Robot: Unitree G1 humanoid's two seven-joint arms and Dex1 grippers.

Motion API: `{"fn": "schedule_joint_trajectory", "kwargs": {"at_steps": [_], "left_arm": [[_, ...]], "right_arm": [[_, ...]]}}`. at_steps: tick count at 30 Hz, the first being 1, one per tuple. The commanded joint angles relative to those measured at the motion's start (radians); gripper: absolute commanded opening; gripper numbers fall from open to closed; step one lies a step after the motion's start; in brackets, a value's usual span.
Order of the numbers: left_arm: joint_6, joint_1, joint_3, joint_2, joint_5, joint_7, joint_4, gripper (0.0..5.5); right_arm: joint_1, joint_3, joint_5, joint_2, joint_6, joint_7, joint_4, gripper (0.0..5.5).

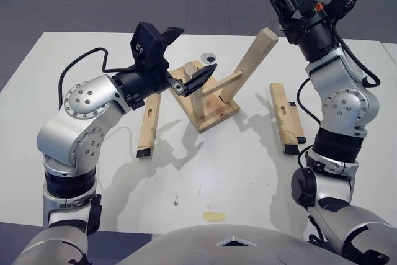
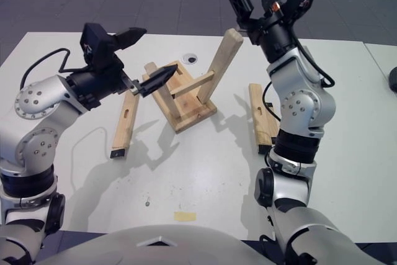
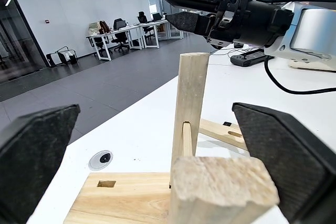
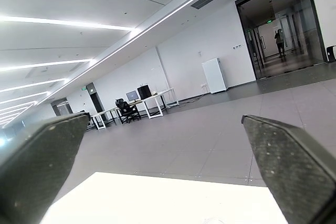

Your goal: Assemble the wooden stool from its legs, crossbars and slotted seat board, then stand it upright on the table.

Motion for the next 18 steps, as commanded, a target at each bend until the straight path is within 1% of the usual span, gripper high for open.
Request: {"fn": "schedule_joint_trajectory", "kwargs": {"at_steps": [1, 4, 9, 11, 13, 15, 17, 18], "left_arm": [[-0.001, -0.014, -0.001, 0.000, 0.010, 0.007, 0.018, 5.40], [-0.004, -0.019, 0.003, -0.020, 0.003, 0.019, 0.023, 5.40], [0.001, -0.036, 0.025, -0.032, -0.015, 0.026, 0.035, 5.40], [0.005, -0.031, 0.033, -0.036, -0.021, 0.034, 0.031, 5.40], [0.007, -0.027, 0.029, -0.043, -0.019, 0.042, 0.030, 5.40], [0.008, -0.026, 0.024, -0.050, -0.017, 0.047, 0.031, 5.40], [0.007, -0.025, 0.017, -0.052, -0.012, 0.048, 0.036, 5.40], [0.006, -0.027, 0.013, -0.051, -0.006, 0.049, 0.040, 5.40]], "right_arm": [[-0.001, -0.011, 0.015, 0.027, -0.001, -0.037, 0.033, 5.37], [-0.054, -0.013, 0.027, 0.047, -0.008, -0.057, 0.059, 5.37], [-0.264, -0.093, 0.129, 0.037, -0.030, -0.116, 0.092, 5.37], [-0.294, -0.094, 0.152, 0.050, -0.032, -0.124, 0.108, 5.37], [-0.229, -0.026, 0.088, 0.083, -0.044, -0.109, 0.144, 5.37], [-0.124, 0.045, 0.030, 0.133, -0.037, -0.110, 0.217, 5.37], [-0.022, 0.165, -0.072, 0.141, -0.021, -0.093, 0.291, 5.37], [0.013, 0.204, -0.116, 0.142, -0.022, -0.093, 0.313, 5.37]]}}
